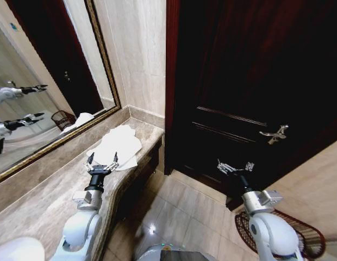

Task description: Discard the used towel into the hamper.

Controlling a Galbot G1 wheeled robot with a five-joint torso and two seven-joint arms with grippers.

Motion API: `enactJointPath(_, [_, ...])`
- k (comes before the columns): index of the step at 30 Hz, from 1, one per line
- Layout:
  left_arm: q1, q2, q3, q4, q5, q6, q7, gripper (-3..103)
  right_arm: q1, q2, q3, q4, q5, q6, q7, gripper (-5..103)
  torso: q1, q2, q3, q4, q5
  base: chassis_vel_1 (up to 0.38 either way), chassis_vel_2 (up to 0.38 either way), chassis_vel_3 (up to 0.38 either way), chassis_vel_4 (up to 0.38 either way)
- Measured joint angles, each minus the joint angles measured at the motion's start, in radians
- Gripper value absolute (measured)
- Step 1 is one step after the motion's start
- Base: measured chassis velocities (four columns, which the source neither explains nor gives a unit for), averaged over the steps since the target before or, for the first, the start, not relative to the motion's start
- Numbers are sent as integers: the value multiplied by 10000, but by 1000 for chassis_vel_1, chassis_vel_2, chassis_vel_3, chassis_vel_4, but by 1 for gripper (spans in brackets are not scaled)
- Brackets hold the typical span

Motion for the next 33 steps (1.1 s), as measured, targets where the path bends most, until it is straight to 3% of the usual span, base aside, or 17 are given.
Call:
enactJointPath(12, [-141, 92, 26, 66, -10, 387, -293, 100, -53, 7, -31, 39, 70, -68, -35, 100, 4, -2, 1, 1, 1, -112, 109, 115, -104])
enactJointPath(19, [-873, 517, 145, 422, -373, 1218, -682, 100, -134, 13, -43, 35, 74, -68, -38, 100, -6, 0, -1, 1, -1, -10, 11, 16, -9])
enactJointPath(24, [-1950, 1067, 381, 904, -1039, 2036, -1060, 100, -52, 16, -71, -53, 67, -86, -38, 100, -6, 0, -1, 0, -1, 0, 0, 0, 0])
enactJointPath(26, [-2492, 1317, 681, 1017, -1298, 2778, -1747, 100, 7, 52, -142, -130, 7, -129, -35, 100, -3, -1, 0, -1, -1, 0, 0, 0, 0])
enactJointPath(27, [-2492, 1317, 681, 1017, -1298, 2778, -1747, 100, 7, 52, -142, -130, 7, -129, -35, 100, -3, -1, 0, -1, -1, 0, 0, 0, 0])
enactJointPath(29, [-2742, 1407, 852, 827, -1599, 3817, -2470, 100, 156, 59, -265, -281, -63, -175, -30, 100, 0, -1, 0, -2, -3, 0, 0, 0, 0])
enactJointPath(30, [-2742, 1407, 852, 827, -1599, 3817, -2470, 100, 156, 59, -265, -281, -63, -175, -30, 100, 0, -1, 0, -2, -3, 0, 0, 0, 0])
enactJointPath(32, [-2812, 1431, 849, 681, -1801, 4599, -2827, 100, 354, -16, -417, -480, -109, -221, -45, 100, 0, -1, 0, 3, 2, 0, 0, 0, 0])
enactJointPath(33, [-2812, 1431, 849, 681, -1801, 4599, -2827, 100, 354, -16, -417, -480, -109, -221, -45, 100, 0, -1, 0, 3, 2, 0, 0, 0, 0])
